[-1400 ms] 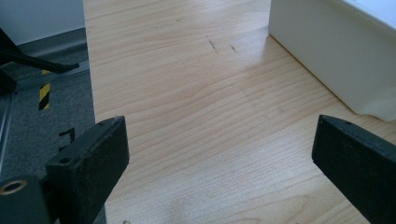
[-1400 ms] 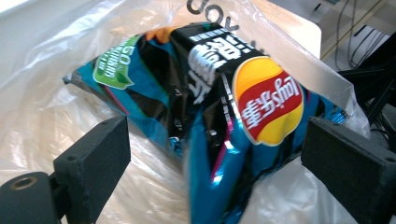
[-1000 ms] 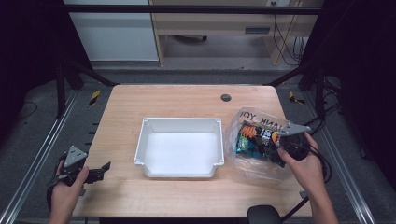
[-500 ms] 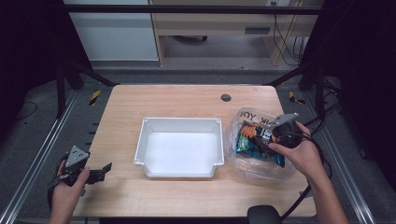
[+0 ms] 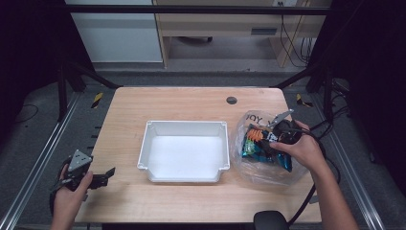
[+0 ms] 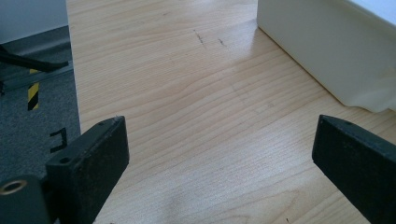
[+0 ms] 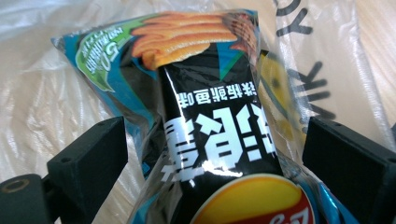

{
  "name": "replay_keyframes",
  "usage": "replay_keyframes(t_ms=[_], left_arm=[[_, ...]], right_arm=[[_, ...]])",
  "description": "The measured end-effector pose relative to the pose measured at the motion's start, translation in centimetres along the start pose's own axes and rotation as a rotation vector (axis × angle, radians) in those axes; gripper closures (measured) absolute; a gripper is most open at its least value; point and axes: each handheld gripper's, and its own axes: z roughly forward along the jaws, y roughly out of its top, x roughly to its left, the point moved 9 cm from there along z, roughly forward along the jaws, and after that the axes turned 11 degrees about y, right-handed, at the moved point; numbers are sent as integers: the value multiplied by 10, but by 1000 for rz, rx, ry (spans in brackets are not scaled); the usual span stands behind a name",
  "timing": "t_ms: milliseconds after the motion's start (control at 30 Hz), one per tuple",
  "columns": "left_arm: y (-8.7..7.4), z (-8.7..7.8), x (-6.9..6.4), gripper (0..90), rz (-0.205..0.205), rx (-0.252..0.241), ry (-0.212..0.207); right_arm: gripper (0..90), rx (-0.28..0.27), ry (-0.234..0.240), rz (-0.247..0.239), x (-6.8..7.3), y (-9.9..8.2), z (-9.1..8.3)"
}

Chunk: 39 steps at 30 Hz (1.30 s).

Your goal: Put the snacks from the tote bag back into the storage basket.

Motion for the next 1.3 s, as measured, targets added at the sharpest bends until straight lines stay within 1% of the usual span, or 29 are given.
replay_keyframes(t_ms=[167,367,467,533,567,667,733,800,867,900,1033,1100,1133,1200,1300], left_arm=[[-1,2,-1,35,10,7,1],[-1,2,-1,35,6,7,3],[-2,2,-1,35,5,11,2],[-2,2,-1,35,4,11,2],[-2,2,-1,35,4,12,2],[-2,2,-1,34,4,11,1],[-2,3,-1,35,5,11,0],[-2,2,-1,35,6,11,-1],[-2,2,-1,35,6,11,-1],[-2,2,-1,35,6,12,-1],[-2,2,-1,35,6,10,-1],[-2,2,-1,35,7,10,1],[-2,2,-1,35,9,10,3],[-2,2,-1,35,16,12,7],[-2,2,-2,35,15,11,5]], right_arm=[[76,24,16,-9,-2,-1,9],[80,52,31,-14,-4,-2,20],[91,56,37,-15,-6,-3,23],[99,59,39,-5,-6,-3,25],[100,67,43,-15,-6,-4,26],[112,75,45,-11,-5,-4,28],[125,80,47,-24,-6,-5,29],[150,87,47,-20,-5,-7,30],[169,85,45,-30,-6,-7,30],[185,85,46,-24,-5,-8,29],[299,70,60,-42,-4,-8,27],[336,68,64,-52,-1,-9,25],[353,69,64,-65,0,-9,24],[382,64,63,-65,1,-9,22],[412,40,58,-77,3,-7,17]])
